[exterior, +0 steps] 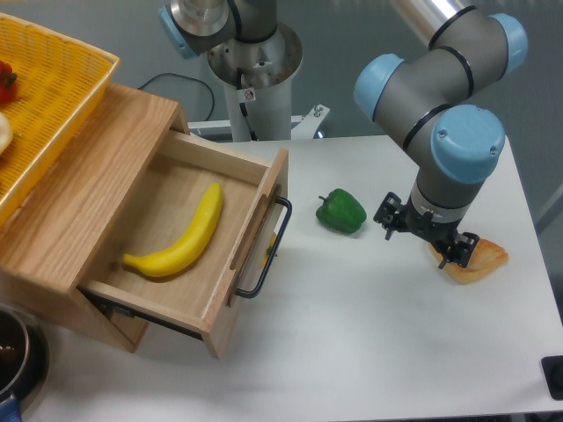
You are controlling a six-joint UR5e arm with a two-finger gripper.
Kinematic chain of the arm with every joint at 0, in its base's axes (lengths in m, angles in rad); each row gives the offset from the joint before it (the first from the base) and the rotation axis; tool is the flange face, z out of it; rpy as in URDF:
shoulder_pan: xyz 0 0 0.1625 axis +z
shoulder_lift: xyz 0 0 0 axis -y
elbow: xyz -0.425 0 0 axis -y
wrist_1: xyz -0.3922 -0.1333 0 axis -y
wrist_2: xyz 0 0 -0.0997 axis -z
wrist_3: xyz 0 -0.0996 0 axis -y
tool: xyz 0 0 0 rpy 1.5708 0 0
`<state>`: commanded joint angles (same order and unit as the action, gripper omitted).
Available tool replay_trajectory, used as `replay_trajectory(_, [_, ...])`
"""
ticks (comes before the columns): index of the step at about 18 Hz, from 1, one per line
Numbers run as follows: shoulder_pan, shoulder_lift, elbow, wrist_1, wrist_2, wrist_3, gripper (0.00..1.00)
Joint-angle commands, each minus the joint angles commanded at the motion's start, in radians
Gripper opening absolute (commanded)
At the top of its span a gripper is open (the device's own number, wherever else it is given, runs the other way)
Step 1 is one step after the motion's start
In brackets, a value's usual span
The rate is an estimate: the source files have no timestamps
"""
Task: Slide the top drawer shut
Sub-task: 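Move the gripper from the bread slice toward the open drawer front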
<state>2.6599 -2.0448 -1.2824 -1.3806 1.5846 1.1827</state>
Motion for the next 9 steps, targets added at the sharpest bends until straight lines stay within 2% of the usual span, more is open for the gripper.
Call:
replay_trajectory(5, [-0.003,0.006,0.000,-0.002,-0.005,-0.008,1.00])
replay_trajectory(9, [-0.003,0.009,0.012,-0.035,-0.047,-0.066,1.00])
